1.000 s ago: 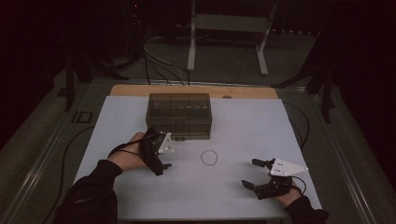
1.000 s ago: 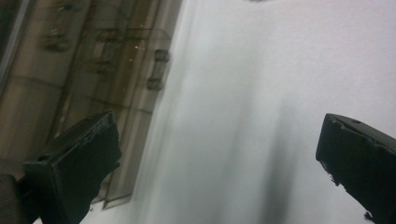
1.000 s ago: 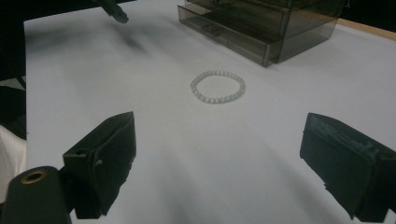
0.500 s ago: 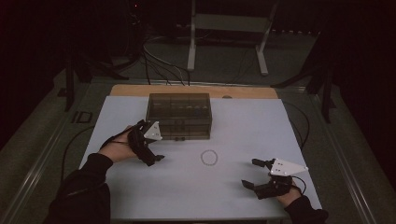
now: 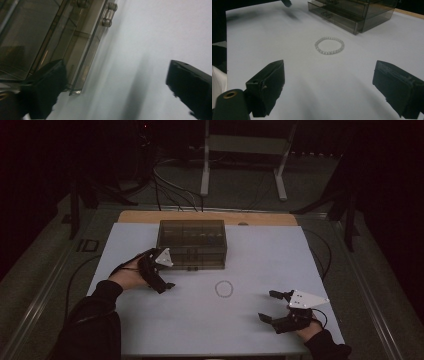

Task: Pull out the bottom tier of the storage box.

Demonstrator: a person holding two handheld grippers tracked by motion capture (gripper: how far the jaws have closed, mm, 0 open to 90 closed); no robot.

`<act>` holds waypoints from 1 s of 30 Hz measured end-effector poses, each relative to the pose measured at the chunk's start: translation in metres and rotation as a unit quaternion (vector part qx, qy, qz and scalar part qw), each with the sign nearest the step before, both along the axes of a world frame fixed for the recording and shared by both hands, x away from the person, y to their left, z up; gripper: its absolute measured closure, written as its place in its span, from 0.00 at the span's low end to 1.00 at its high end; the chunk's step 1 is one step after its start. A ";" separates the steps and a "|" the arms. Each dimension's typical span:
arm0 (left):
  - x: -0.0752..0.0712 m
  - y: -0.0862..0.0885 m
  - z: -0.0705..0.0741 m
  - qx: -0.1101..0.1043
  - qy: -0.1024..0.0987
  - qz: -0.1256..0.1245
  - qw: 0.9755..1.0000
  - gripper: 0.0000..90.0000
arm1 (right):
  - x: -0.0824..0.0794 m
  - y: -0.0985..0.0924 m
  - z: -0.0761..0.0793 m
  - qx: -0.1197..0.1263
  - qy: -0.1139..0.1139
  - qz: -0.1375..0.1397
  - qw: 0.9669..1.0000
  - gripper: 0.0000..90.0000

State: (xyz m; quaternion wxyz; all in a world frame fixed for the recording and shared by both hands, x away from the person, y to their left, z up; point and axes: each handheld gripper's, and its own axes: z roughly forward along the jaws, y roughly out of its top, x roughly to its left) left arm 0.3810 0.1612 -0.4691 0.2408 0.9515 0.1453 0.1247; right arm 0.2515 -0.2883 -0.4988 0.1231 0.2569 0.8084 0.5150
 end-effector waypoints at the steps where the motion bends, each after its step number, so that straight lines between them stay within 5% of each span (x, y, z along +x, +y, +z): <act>1: 0.001 -0.001 -0.002 0.002 -0.003 0.003 1.000 0.08 | 0.000 0.000 0.000 0.000 0.001 0.000 1.000 0.12; 15: 0.017 0.005 -0.013 0.016 -0.061 -0.026 0.998 0.54 | 0.001 -0.001 -0.001 0.004 0.003 0.002 1.000 0.12; 19: 0.025 0.009 -0.013 0.008 -0.042 -0.048 0.998 0.65 | 0.001 -0.001 -0.001 0.004 0.003 0.002 1.000 0.12; 30: 0.039 0.002 -0.016 0.049 -0.023 -0.064 0.996 0.74 | 0.001 -0.001 -0.001 0.004 0.004 0.004 1.000 0.12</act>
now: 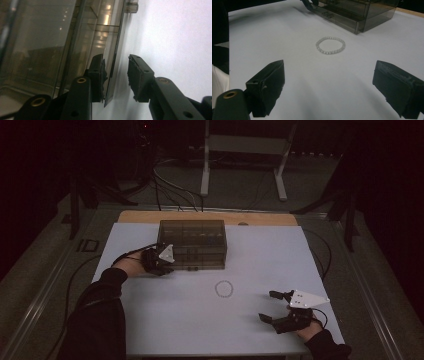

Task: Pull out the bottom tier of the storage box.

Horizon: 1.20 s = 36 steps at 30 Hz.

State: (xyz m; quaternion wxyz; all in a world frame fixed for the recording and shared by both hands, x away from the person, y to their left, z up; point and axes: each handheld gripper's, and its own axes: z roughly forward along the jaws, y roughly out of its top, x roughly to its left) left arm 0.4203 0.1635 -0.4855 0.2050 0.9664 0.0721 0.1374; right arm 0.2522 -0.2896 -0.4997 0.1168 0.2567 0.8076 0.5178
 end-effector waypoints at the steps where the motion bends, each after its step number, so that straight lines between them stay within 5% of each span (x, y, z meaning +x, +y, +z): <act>1: 0.002 0.000 -0.001 -0.001 0.011 -0.005 1.000 0.77 | 0.000 0.000 0.000 0.000 0.001 -0.001 1.000 0.12; 10: 0.012 0.005 -0.001 -0.017 0.037 -0.047 0.998 0.94 | 0.000 -0.001 0.000 0.000 0.002 0.000 1.000 0.12; 18: 0.016 0.007 0.000 -0.022 0.068 -0.075 0.995 0.97 | 0.001 -0.001 -0.001 0.000 0.001 0.000 1.000 0.12; 36: 0.000 0.008 0.001 -0.024 0.094 -0.086 0.992 0.98 | 0.000 -0.001 0.000 0.000 0.000 -0.001 1.000 0.12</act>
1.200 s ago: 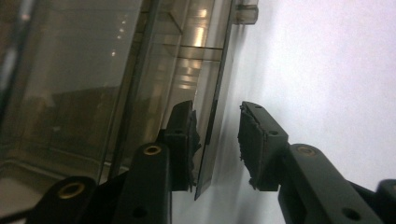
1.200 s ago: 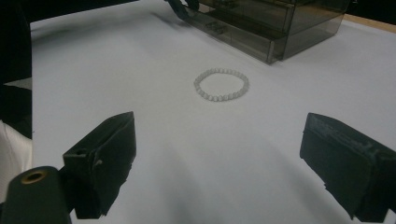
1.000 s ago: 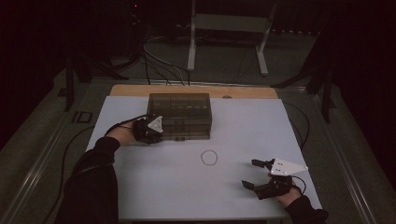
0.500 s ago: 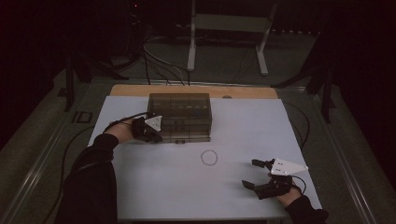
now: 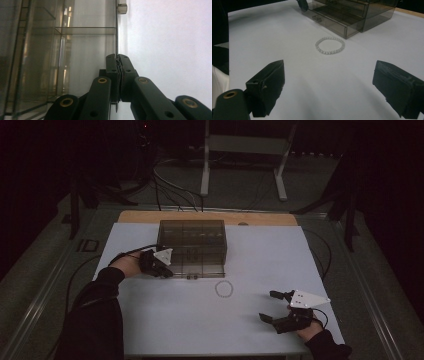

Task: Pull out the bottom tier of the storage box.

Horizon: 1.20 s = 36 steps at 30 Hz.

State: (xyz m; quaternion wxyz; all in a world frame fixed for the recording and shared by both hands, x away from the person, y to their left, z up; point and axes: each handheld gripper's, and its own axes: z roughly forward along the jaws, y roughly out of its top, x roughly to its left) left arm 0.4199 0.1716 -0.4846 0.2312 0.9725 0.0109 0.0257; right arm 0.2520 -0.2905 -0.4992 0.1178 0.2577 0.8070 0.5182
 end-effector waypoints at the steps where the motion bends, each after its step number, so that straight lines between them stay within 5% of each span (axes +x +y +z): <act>1: -0.001 0.000 0.001 0.001 -0.002 -0.003 1.000 0.98 | 0.000 0.000 0.000 0.001 0.000 0.000 1.000 0.12; 14: -0.015 -0.002 0.002 0.010 -0.001 -0.017 1.000 0.98 | 0.000 0.000 0.001 0.001 0.000 -0.002 1.000 0.12; 36: -0.023 0.001 -0.002 0.001 -0.002 -0.007 1.000 0.97 | 0.000 0.000 0.000 0.001 0.000 -0.002 1.000 0.12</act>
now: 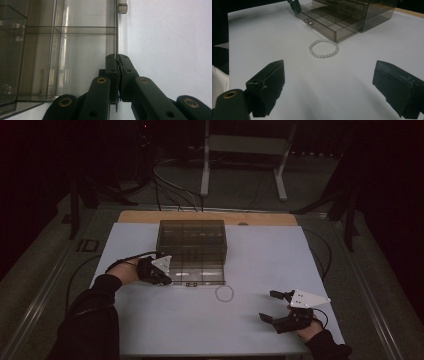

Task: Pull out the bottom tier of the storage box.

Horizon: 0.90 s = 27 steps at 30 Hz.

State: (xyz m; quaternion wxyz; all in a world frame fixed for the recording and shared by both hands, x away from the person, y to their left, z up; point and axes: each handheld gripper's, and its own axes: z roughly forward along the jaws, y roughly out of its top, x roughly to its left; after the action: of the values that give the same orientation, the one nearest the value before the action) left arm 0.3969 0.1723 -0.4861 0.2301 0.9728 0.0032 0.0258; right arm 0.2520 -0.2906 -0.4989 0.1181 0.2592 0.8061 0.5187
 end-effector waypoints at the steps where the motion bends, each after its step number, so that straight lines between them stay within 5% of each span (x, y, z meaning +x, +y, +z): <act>1: 0.000 -0.001 0.000 0.003 -0.002 0.002 1.000 0.97 | 0.000 0.000 0.000 0.000 0.000 0.001 1.000 0.12; 16: -0.007 -0.006 0.026 -0.037 -0.013 0.065 0.997 0.56 | 0.000 0.000 0.000 0.000 0.000 0.001 1.000 0.12; 27: -0.004 -0.004 0.039 -0.063 0.007 0.148 0.987 0.02 | 0.000 0.000 0.000 0.000 0.000 0.000 1.000 0.12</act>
State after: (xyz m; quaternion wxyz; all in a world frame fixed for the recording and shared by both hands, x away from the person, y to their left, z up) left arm 0.3929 0.1681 -0.4467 0.2842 0.9454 0.1503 0.0527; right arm 0.2519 -0.2906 -0.4991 0.1178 0.2593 0.8060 0.5189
